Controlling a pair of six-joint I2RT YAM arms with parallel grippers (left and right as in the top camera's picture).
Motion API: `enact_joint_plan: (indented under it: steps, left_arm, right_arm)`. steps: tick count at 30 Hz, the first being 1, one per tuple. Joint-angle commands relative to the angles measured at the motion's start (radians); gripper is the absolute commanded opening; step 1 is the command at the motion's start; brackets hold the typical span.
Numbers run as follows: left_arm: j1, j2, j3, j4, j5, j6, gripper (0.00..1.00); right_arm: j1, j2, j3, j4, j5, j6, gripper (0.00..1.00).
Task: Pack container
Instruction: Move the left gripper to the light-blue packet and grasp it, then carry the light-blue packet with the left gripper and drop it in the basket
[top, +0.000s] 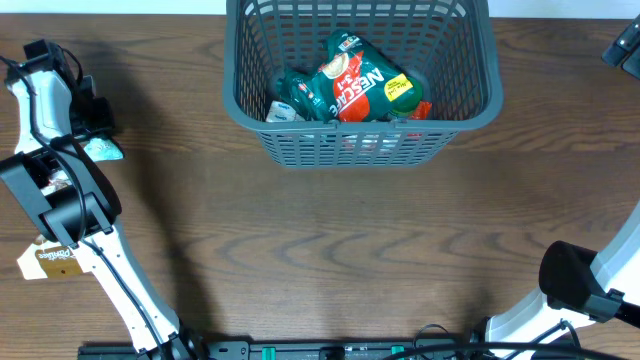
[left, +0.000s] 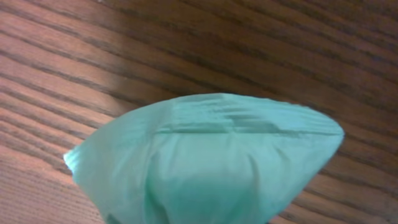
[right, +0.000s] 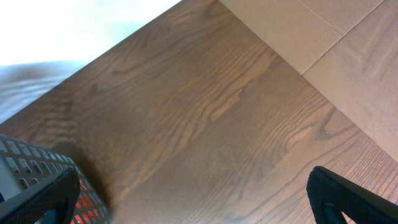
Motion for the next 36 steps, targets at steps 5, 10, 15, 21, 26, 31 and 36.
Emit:
enact_joint_plan:
  steps: [5,10,15,21,26,31,36]
  left_arm:
    - [0.003,-0.003,-0.021,-0.009,-0.005,-0.041,0.06]
    - [-0.006,-0.11,0.016,-0.006,0.124,-0.046,0.06]
    - [-0.03,-0.289,0.044,0.053,0.309,-0.072,0.06]
    - [-0.108,-0.57,0.045,0.196,0.483,-0.09,0.06]
    - [-0.269,-0.76,0.045,0.323,0.531,-0.077,0.06]
    - [-0.483,-0.837,0.045,0.376,0.532,0.048,0.06]
    - [-0.711,-0.811,0.044,0.384,0.531,0.201,0.06]
  right_arm:
    - [-0.001,0.005,0.001,-0.002,0.003,0.017,0.99]
    - [-0.001,0.005,0.001,-0.002,0.003,0.017,0.99]
    - [-0.001,0.005,0.001,-0.002,0.003,0.017,0.99]
    - [-0.001,0.005,0.001,-0.002,0.003,0.017,0.99]
    - [-0.001,0.005,0.001,-0.002,0.003,0.017,0.99]
    - [-0.001,0.005,0.001,-0.002,0.003,0.017,0.99]
    - [-0.001,0.005,0.001,-0.002,0.003,0.017,0.99]
